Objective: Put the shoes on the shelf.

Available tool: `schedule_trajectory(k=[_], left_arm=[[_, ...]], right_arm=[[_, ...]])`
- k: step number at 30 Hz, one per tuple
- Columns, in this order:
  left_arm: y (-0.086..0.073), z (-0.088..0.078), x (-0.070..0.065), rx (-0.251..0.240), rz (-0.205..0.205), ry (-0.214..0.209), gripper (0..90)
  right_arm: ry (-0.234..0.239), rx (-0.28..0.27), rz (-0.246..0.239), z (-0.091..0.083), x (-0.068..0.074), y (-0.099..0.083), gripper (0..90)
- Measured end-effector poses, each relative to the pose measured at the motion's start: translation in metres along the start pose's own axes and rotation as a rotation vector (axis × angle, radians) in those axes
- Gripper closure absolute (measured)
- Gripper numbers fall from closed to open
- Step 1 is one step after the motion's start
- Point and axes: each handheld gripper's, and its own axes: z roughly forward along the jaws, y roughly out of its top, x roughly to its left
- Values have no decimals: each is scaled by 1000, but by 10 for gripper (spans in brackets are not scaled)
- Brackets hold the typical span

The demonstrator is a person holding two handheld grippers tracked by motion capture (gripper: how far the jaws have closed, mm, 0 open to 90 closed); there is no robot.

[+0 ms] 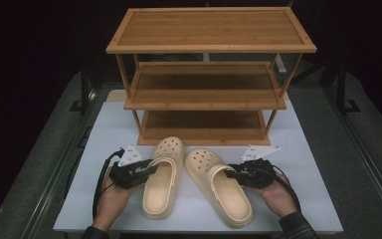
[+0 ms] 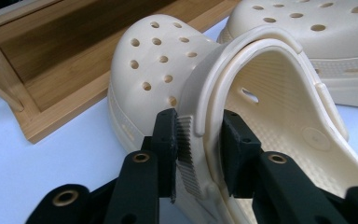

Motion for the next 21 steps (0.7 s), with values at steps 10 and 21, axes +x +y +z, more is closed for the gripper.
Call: schedule_trajectory(k=[10, 21], left_arm=[[0, -7, 2, -8, -7, 7, 760], [7, -12, 1, -33, -17, -25, 765]], right_arm=[[-30, -7, 8, -9, -6, -2, 777], [-91, -29, 35, -30, -18, -4, 778]])
